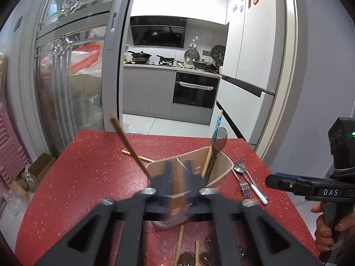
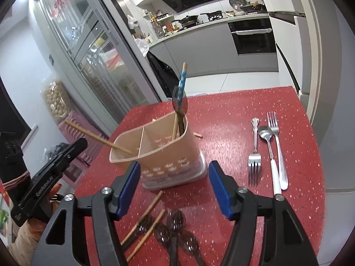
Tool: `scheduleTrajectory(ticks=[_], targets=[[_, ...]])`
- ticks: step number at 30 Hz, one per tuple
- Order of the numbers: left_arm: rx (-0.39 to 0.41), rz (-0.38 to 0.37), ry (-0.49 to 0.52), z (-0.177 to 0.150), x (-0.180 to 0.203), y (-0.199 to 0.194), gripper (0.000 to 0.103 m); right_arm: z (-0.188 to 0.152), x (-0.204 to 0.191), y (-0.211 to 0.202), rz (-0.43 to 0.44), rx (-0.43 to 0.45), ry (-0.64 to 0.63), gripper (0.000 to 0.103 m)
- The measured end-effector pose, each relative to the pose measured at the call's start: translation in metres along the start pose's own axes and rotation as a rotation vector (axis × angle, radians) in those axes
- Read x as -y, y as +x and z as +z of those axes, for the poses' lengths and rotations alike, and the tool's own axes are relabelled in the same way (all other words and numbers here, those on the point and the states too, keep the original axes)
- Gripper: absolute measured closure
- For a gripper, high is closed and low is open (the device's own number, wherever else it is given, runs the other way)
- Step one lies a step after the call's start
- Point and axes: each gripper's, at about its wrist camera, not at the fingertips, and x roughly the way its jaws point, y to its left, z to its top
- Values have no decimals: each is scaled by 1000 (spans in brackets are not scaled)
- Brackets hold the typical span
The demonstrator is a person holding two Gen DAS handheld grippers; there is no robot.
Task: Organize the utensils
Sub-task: 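Open the left tool to drop the wooden chopstick into the holder, then move both open tools back over the pile of dark spoons and chopsticks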
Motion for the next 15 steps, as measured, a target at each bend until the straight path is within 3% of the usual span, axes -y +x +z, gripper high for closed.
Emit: scheduleTrajectory(ticks=[2,10,15], targets=[[-1,42,-21,-8,0,-1,0,-7,1,-1,-3,-31,-2,18],[-86,100,22,-59,2,23,0,-41,10,-9,-57,-93,-1,14],[-222,150,9,-105,-17,60,0,-65,15,-8,-83,-171,-17,14]])
